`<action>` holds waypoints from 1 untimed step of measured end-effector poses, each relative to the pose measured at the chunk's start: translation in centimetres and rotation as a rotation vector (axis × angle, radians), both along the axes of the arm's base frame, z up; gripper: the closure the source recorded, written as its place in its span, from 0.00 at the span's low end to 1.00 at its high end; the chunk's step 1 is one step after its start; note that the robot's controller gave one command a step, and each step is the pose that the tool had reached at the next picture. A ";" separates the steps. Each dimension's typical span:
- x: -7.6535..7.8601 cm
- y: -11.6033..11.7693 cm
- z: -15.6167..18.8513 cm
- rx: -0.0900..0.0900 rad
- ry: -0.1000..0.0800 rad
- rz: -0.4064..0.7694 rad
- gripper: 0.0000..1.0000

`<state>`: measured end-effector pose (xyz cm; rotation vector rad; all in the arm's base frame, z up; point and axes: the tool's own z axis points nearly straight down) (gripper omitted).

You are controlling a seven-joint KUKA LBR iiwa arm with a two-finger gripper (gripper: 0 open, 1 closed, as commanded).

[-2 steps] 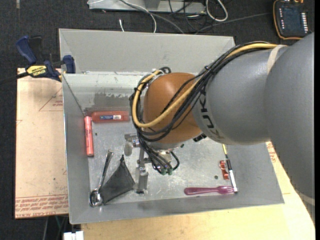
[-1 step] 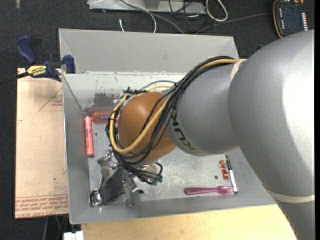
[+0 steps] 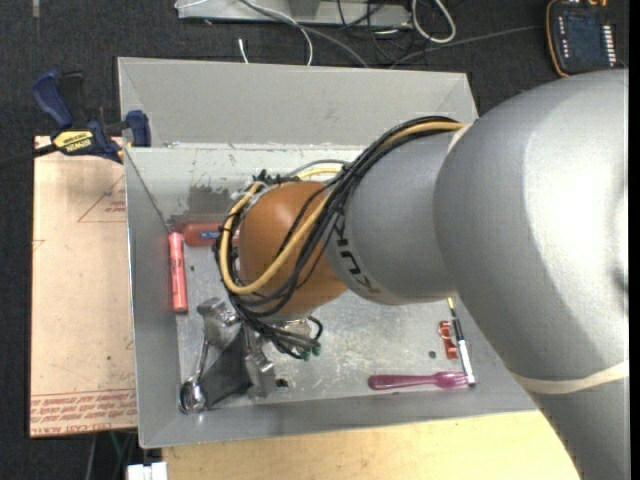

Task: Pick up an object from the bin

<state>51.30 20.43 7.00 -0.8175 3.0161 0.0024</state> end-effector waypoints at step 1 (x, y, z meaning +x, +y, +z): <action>-0.2 -1.6 0.0 -0.001 0.010 0.198 1.00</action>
Offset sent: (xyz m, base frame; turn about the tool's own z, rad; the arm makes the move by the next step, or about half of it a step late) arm 0.0000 0.0000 0.0000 0.0000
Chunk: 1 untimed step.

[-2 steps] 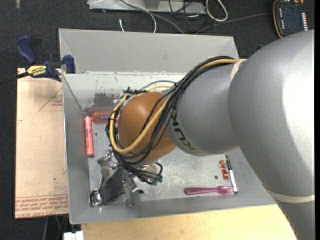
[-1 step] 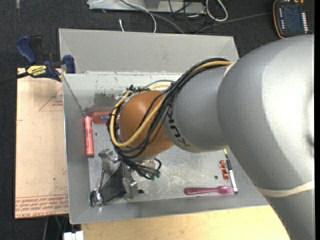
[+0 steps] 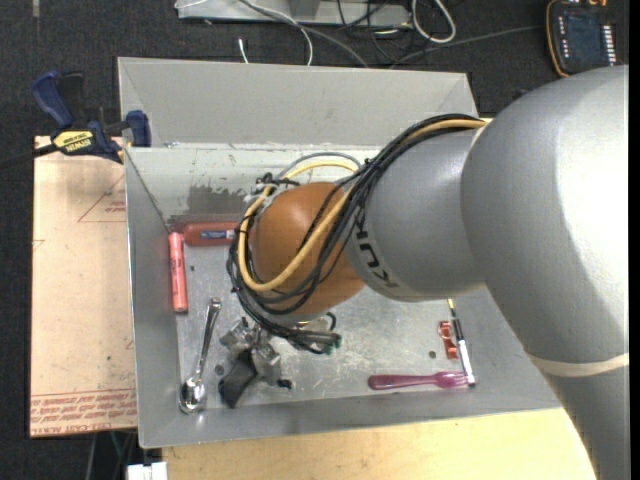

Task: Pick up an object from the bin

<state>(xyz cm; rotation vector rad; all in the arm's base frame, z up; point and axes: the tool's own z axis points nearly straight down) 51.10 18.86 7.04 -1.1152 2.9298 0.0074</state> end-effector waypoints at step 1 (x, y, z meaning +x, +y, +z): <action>0.0 0.0 0.0 0.000 0.000 -0.001 1.00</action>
Offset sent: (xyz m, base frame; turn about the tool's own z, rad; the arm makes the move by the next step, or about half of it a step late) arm 0.0001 0.0002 0.0412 0.0006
